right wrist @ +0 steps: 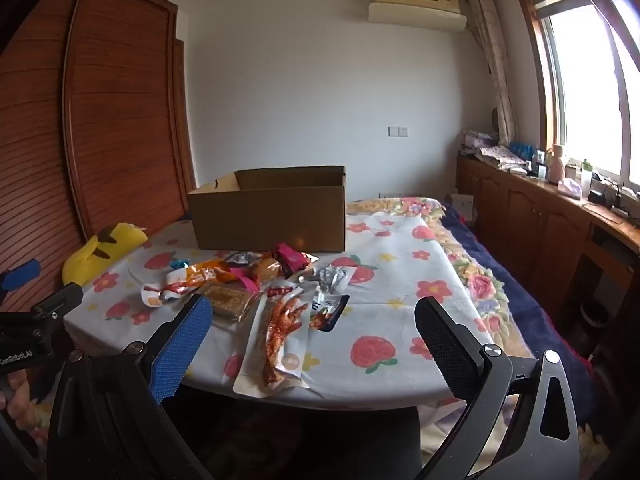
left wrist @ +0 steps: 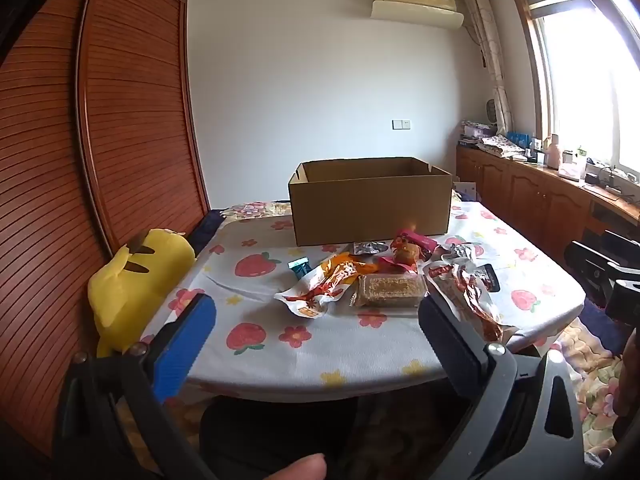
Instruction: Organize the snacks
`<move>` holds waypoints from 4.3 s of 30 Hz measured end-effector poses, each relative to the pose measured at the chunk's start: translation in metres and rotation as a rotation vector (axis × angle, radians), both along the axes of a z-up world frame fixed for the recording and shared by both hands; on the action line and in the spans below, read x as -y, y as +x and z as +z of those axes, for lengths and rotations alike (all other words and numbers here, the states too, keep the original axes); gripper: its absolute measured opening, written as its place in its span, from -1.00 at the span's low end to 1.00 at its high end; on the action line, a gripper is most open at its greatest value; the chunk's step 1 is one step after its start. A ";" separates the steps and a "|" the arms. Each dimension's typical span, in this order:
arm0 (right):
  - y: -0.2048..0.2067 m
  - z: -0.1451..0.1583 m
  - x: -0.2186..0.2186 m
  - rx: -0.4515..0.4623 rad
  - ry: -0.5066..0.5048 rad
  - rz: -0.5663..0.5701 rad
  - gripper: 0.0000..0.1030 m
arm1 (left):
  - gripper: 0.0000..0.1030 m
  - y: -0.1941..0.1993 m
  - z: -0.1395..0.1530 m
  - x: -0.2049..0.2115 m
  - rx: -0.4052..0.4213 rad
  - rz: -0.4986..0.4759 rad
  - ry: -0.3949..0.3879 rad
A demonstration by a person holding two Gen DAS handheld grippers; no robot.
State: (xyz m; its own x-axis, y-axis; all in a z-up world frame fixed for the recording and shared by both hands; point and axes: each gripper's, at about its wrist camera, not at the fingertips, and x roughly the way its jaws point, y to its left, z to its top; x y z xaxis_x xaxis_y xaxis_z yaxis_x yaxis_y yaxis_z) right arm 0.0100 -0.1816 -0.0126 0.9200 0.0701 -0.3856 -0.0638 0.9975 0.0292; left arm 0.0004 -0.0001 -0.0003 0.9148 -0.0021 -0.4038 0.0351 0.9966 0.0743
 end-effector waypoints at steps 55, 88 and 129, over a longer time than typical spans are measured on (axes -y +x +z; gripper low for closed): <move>0.002 -0.003 0.001 -0.009 -0.006 -0.006 1.00 | 0.99 -0.006 0.003 -0.005 0.006 -0.007 0.005; 0.003 -0.006 0.001 -0.019 -0.006 -0.004 1.00 | 0.99 -0.009 0.001 0.003 -0.010 -0.015 0.011; 0.135 -0.086 -0.030 -0.374 -0.046 0.242 0.66 | 0.99 0.116 -0.068 0.003 -0.246 -0.092 -0.029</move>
State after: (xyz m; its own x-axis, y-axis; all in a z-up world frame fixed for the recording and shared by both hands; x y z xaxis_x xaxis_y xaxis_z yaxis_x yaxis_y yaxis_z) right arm 0.1445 -0.1518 -0.0986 0.6759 0.2417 -0.6963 -0.2892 0.9559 0.0511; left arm 0.1160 -0.0031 -0.0683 0.7845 -0.0954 -0.6128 0.1387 0.9901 0.0234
